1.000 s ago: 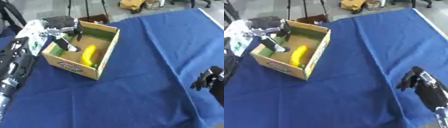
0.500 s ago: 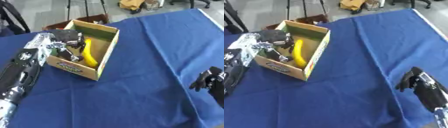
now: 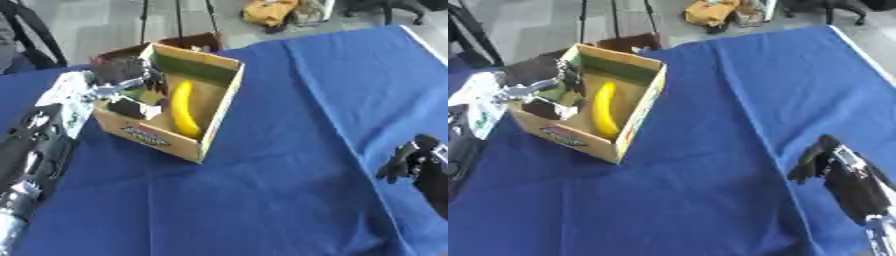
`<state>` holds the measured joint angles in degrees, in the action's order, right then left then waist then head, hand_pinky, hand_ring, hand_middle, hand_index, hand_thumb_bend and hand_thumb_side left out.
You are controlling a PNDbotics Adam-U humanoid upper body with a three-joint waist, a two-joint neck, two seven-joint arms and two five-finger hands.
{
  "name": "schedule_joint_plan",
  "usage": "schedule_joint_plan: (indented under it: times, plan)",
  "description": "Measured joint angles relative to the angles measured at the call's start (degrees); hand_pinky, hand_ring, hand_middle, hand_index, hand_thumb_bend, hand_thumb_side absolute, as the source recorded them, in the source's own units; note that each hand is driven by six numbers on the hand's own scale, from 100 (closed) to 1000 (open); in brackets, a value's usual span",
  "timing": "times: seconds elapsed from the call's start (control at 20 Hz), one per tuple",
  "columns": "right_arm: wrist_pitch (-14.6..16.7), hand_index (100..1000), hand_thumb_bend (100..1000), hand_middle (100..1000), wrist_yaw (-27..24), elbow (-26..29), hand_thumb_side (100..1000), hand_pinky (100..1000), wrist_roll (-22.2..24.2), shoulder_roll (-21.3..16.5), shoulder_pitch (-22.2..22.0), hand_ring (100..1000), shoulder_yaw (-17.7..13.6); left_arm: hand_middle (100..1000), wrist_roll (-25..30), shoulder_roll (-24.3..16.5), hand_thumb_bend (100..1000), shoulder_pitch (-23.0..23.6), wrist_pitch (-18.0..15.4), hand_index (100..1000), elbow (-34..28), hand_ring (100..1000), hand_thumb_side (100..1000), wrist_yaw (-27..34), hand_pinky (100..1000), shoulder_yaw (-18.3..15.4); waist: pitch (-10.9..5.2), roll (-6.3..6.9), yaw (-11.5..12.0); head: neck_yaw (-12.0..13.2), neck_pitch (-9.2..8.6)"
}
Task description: Pick up objects on the table and place them in the box.
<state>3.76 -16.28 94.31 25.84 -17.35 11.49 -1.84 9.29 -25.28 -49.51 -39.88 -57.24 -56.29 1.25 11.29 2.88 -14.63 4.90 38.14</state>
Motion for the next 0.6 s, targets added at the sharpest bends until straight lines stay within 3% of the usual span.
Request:
schedule_joint_plan:
  times: [0.15,0.5,0.6]
  plan:
    - [0.06,511,100,308,-0.1,0.0,836,517,-0.13,0.0,-0.42,374,-0.3,489,-2.64,0.05,100,3.68,2.03,637,-4.04,497,813,2.63,583,-2.49,-0.49,-0.37,1.67,-0.56,0.03]
    - [-0.05,511,100,309,-0.45,0.0,835,517,-0.72,-0.01,-1.1,374,-1.02,489,-9.12,1.8,192,13.98,8.09,634,-12.9,499,831,9.11,590,-4.12,-1.26,-0.62,5.42,-2.18,0.55]
    - [-0.12,511,100,309,-0.47,0.0,837,517,-0.82,-0.02,-1.35,375,-1.1,488,-11.1,2.42,210,19.4,10.02,633,-16.22,498,832,13.94,588,-4.03,-1.66,-0.66,5.58,-2.29,1.08]
